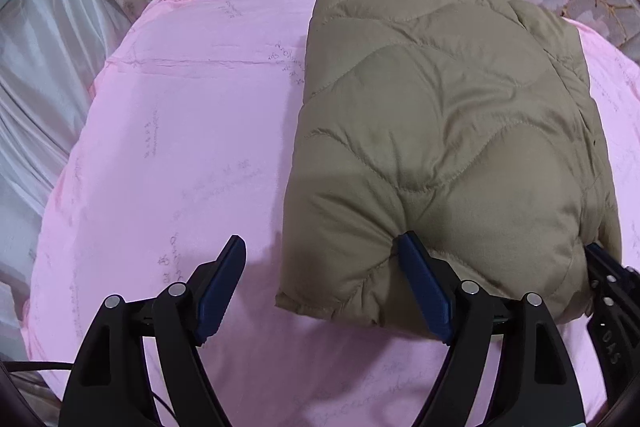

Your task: Fold large clothes

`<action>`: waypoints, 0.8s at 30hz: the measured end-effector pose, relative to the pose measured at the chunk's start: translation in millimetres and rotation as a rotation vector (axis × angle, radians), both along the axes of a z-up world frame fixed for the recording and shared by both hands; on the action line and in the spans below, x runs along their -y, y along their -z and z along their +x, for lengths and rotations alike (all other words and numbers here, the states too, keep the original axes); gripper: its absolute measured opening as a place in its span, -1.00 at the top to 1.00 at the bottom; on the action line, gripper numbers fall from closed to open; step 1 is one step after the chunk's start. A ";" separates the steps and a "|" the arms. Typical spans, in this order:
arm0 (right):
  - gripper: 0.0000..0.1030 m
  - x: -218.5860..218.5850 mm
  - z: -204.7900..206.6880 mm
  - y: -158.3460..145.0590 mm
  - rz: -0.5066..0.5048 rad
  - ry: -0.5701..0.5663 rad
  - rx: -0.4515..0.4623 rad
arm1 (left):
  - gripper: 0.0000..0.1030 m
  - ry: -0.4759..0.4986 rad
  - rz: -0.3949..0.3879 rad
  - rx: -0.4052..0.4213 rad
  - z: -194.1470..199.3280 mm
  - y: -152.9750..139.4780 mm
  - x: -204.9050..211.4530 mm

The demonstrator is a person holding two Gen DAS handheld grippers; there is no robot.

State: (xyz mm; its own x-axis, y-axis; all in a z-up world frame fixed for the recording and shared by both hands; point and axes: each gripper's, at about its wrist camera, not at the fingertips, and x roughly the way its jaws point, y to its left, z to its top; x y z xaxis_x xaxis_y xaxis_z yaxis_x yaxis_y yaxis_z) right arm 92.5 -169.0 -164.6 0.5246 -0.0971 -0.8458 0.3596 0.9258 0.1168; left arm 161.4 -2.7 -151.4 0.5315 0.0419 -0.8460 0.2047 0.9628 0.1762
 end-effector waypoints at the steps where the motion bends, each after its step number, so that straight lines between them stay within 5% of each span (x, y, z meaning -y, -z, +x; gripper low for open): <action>1: 0.78 -2.5 -6.3 -8.7 0.008 0.003 0.021 | -0.49 0.001 -0.012 -0.009 -2.7 -4.2 -1.5; 3: 0.68 -7.9 -23.9 -29.9 0.002 0.016 0.067 | -0.49 -0.003 -0.032 -0.018 -10.7 -13.9 -6.0; 5: 0.25 -15.8 -45.5 -50.1 -0.010 0.020 0.116 | -0.49 -0.003 -0.039 -0.005 -22.7 -24.6 -9.9; 8: -0.01 -30.2 -75.6 -65.8 -0.051 0.032 0.148 | -0.49 -0.026 -0.050 0.027 -48.0 -41.5 -18.0; 24: -0.15 -87.8 -140.1 -95.3 -0.134 -0.035 0.161 | -0.49 -0.072 -0.034 0.087 -126.0 -83.1 -37.3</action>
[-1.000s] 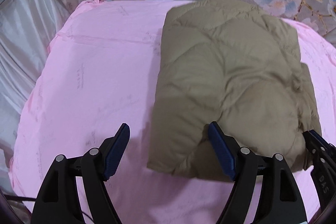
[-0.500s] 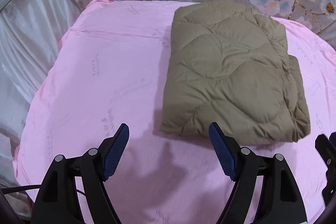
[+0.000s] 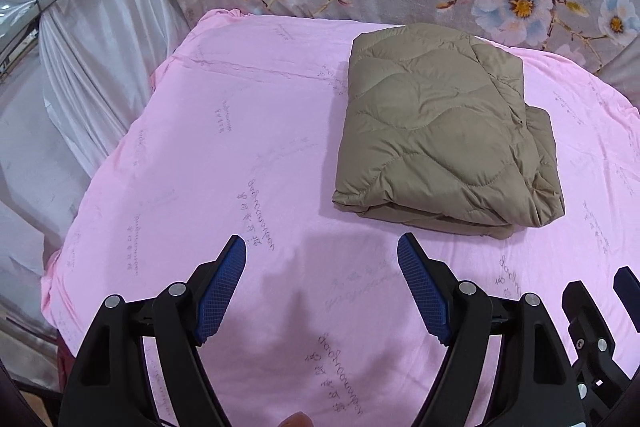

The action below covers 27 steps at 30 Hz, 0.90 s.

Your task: Fold large clothes

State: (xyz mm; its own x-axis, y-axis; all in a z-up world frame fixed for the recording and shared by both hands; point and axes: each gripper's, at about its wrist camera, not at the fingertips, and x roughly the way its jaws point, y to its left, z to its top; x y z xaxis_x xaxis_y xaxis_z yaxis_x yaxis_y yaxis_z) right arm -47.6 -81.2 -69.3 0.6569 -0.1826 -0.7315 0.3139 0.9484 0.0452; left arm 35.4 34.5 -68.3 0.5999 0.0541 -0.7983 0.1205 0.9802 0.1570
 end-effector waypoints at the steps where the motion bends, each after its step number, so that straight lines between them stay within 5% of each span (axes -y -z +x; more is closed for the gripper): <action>1: -0.16 -1.3 -0.2 -0.6 0.000 -0.005 0.002 | -0.49 0.000 0.002 0.000 -1.2 -0.4 -0.6; 27: -0.16 -16.8 1.0 2.4 -0.003 -0.003 -0.021 | -0.49 0.002 0.021 0.004 -7.8 0.1 -7.8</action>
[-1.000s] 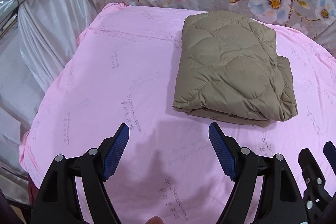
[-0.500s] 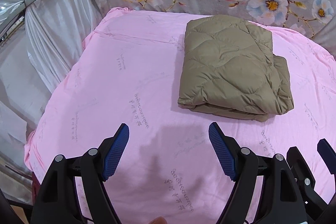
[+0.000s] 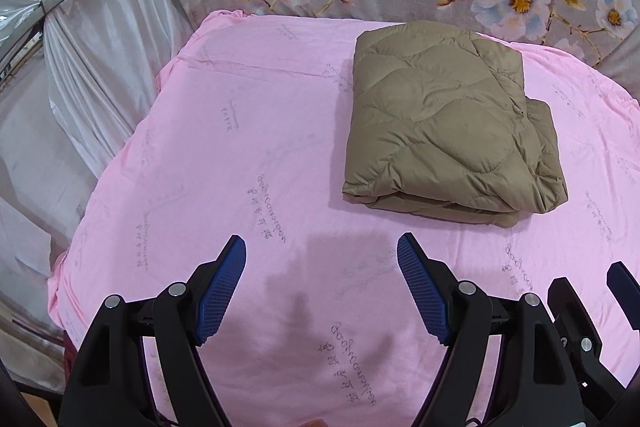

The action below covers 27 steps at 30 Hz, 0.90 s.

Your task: Fold large clothes

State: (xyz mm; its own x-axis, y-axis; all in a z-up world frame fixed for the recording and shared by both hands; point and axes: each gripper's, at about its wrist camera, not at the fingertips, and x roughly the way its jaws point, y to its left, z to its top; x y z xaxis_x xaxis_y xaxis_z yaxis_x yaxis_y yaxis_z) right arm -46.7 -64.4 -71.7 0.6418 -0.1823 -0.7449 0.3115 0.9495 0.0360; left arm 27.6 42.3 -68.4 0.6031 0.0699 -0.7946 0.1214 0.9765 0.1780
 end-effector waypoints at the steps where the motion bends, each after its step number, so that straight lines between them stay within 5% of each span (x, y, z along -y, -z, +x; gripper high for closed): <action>1: -0.16 -0.1 1.5 0.7 0.001 0.000 -0.002 | -0.49 0.000 0.002 -0.003 1.0 0.8 -0.1; 27: -0.16 5.9 16.8 13.0 0.003 0.042 -0.031 | -0.49 0.011 0.014 -0.034 16.6 14.9 13.1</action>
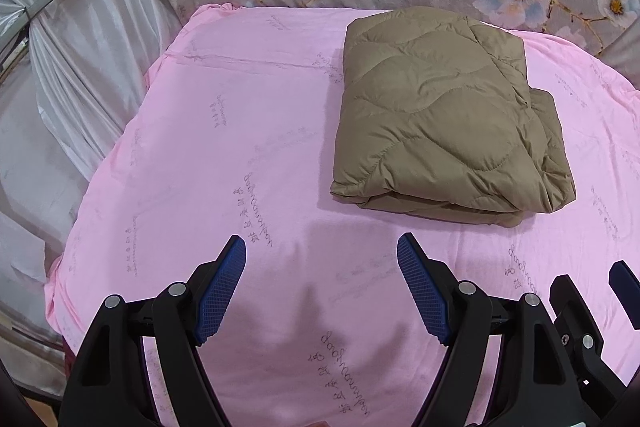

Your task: Fold large clothes

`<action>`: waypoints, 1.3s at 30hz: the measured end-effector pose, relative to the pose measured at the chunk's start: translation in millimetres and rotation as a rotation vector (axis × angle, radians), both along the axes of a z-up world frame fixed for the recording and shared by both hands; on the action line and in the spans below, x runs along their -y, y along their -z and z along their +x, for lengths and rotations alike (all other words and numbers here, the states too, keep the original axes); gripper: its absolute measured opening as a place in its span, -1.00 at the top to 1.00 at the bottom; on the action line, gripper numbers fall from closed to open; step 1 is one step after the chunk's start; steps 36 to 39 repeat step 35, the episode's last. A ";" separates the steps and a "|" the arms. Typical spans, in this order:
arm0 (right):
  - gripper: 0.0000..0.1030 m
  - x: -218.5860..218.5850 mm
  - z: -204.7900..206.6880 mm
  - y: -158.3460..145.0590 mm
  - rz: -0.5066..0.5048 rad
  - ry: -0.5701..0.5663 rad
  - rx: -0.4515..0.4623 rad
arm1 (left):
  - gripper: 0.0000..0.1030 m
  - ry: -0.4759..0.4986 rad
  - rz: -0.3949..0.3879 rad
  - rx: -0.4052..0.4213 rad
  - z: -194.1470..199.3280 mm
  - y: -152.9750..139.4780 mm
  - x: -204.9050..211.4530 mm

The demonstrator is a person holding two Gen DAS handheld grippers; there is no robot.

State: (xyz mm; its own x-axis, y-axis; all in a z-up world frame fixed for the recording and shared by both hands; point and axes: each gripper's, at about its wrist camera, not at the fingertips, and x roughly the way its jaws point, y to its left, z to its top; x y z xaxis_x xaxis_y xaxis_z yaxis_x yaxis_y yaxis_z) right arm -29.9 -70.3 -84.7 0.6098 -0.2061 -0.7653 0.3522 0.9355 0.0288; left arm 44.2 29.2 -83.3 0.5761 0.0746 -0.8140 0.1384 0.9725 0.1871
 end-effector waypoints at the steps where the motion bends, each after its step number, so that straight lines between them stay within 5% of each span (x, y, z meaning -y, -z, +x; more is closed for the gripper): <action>1: -0.16 0.2 0.0 0.2 0.000 0.001 -0.001 | -0.49 0.001 0.002 0.000 0.1 0.1 0.2; 39: -0.16 2.4 -4.4 1.2 0.002 0.014 -0.004 | -0.43 -0.011 -0.028 0.000 -5.6 5.3 -0.5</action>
